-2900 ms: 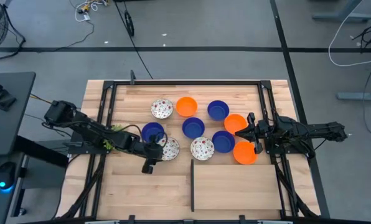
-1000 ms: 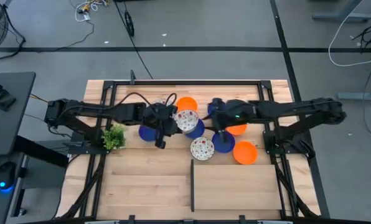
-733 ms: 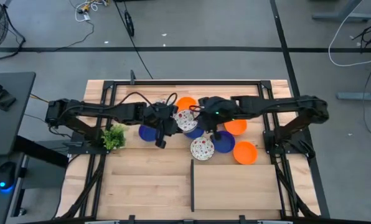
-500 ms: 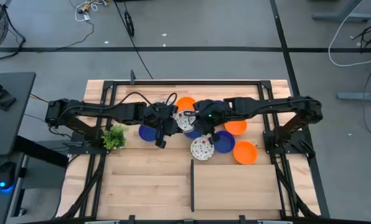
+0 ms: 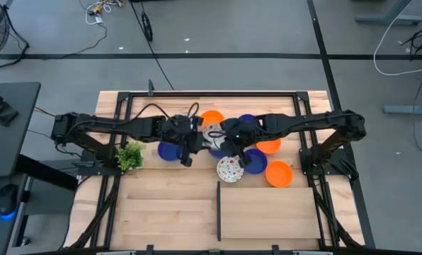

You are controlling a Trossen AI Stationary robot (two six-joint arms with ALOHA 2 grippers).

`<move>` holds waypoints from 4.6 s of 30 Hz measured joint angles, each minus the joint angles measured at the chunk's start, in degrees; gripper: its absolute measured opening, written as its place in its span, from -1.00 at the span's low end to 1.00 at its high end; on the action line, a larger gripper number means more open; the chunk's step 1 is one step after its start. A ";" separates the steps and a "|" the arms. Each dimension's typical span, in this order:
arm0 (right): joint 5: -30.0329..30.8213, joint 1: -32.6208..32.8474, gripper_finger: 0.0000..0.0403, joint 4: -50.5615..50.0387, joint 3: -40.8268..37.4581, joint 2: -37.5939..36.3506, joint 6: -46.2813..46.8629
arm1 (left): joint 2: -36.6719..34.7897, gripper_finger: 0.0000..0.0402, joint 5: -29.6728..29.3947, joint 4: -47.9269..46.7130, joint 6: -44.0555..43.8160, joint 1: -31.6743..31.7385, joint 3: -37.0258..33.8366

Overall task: Pick & Place Mini bowls
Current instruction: Put the bottom white bowl on the shelf, then put the blue bowl on the shelf

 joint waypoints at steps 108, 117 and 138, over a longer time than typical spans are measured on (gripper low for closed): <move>46.60 46.65 -0.14 -11.93 -2.16 0.30 70.04 | -8.51 -0.39 -31.98 11.81 -35.42 -25.11 -20.35; 22.28 30.21 -0.27 -10.31 -15.50 0.34 51.90 | -8.51 -0.39 -32.21 11.80 -37.37 -27.17 -20.35; 6.86 17.66 -0.59 -0.55 -25.79 0.34 41.89 | -8.51 -0.39 -32.21 11.82 -37.39 -27.81 -20.35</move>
